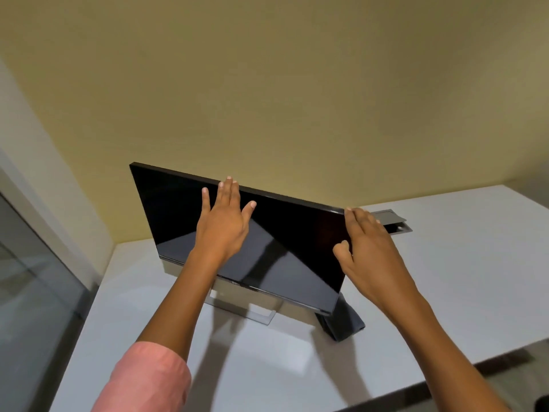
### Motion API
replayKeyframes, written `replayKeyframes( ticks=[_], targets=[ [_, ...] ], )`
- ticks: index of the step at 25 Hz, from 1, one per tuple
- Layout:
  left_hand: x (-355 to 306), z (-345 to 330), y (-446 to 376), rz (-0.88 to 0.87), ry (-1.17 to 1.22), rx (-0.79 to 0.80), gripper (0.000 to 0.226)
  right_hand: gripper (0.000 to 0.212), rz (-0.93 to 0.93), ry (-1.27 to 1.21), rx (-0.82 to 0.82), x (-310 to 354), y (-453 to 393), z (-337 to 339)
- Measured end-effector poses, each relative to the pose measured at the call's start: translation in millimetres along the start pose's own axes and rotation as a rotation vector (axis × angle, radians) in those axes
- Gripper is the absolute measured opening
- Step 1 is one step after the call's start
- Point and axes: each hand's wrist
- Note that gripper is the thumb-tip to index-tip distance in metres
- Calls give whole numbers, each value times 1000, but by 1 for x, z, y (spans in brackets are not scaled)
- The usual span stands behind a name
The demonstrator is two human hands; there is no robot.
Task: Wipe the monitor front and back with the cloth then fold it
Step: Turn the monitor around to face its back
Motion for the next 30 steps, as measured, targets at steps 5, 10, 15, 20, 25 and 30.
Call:
replayKeyframes(
  ticks=[5, 10, 15, 20, 25, 30],
  targets=[
    [-12, 2, 10, 96, 44, 26, 65, 58, 86, 20, 110, 4, 25, 10],
    [-35, 4, 15, 212, 169, 81, 65, 53, 284, -260, 194, -37, 20, 35],
    [-70, 2, 33, 306, 295, 77, 65, 56, 408, -863, 258, -88, -30, 29],
    [-135, 10, 56, 352, 343, 154, 67, 62, 551, -902, 309, -108, -122, -6],
    [-173, 11, 57, 505, 202, 211, 69, 73, 858, -552, 381, -90, -192, -42],
    [-183, 13, 56, 572, 142, 203, 65, 69, 910, -668, 404, -52, -238, -55]
  ],
)
Point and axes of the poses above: each hand's wrist, its own y-axis away from the middle knuckle, its own z-axis out of the back of the hand, x = y × z, and after that the axes turned 14 degrees about z, right-handed
